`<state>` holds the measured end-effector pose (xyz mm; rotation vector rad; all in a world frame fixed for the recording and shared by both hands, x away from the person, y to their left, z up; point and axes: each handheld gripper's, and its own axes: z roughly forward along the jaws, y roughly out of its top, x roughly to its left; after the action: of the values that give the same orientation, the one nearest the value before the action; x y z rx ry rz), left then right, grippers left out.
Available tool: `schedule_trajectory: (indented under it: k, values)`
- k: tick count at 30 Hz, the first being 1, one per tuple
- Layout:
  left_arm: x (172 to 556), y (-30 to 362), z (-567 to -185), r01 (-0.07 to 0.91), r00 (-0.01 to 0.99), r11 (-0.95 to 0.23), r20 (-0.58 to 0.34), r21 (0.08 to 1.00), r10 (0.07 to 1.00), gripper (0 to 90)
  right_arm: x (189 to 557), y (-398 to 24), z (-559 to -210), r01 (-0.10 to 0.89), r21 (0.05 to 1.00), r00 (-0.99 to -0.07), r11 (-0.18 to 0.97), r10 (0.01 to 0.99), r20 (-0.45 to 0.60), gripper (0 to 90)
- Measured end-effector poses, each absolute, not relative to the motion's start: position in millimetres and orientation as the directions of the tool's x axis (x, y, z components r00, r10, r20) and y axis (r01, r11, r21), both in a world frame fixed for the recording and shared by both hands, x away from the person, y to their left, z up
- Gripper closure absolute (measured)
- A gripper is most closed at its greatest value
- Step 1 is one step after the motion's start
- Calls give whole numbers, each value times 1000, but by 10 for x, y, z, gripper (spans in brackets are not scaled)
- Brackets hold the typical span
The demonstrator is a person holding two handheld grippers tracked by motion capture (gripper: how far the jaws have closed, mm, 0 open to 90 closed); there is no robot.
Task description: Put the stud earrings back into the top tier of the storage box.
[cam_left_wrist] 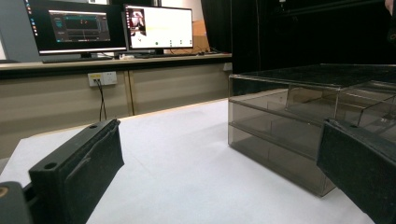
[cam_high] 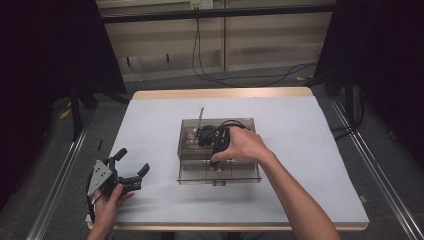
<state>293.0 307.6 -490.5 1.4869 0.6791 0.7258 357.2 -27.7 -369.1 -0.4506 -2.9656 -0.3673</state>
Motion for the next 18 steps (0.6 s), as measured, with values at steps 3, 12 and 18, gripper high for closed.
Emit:
schedule_trajectory:
  k: [3,12,18]
  values:
    - [2930,3073,-4905,-10,626,-38,36,999,779,5,3545,-344,-3664,316,263,-945,911,280,166,811]
    - [2932,3073,-4905,-9,629,-39,36,999,776,6,3442,-599,-3536,351,404,-936,845,310,165,792]
    - [2932,3076,-4904,-14,622,-45,44,999,781,6,3337,-786,-3542,375,493,-926,785,346,153,737]
